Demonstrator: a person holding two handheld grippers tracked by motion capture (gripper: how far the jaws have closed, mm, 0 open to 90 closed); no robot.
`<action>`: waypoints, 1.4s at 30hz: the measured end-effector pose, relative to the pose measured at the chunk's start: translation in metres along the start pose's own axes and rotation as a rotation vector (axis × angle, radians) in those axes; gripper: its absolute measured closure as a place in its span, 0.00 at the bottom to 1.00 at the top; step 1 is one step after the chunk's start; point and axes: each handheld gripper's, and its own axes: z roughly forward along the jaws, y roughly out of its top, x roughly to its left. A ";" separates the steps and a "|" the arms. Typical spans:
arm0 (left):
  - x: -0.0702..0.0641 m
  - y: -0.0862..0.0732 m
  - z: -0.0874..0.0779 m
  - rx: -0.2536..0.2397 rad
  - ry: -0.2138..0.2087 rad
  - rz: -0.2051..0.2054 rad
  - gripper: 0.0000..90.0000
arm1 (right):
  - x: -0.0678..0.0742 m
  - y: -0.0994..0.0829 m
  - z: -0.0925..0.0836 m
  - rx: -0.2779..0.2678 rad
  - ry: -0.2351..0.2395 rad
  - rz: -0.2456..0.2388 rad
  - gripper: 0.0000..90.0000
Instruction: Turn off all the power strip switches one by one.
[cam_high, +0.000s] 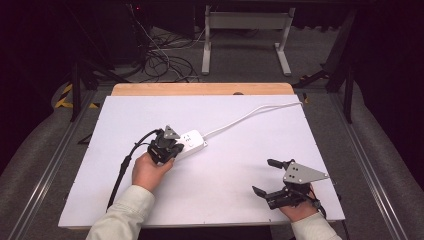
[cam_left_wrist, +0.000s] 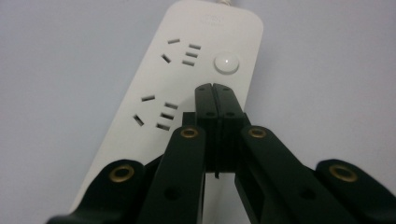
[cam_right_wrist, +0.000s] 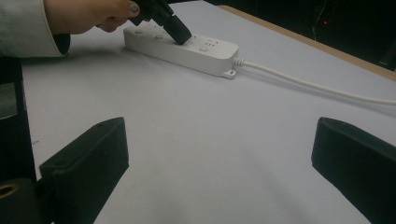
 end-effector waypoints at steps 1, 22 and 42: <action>0.000 0.000 0.000 0.000 0.000 0.000 1.00 | 0.000 0.000 0.000 0.000 0.000 0.000 0.05; 0.003 0.020 0.011 -0.078 -0.076 -0.046 1.00 | -0.002 -0.001 0.000 0.000 0.001 0.005 0.05; 0.001 0.020 0.025 -0.053 -0.051 -0.069 1.00 | -0.002 -0.001 0.000 0.001 0.002 0.004 0.05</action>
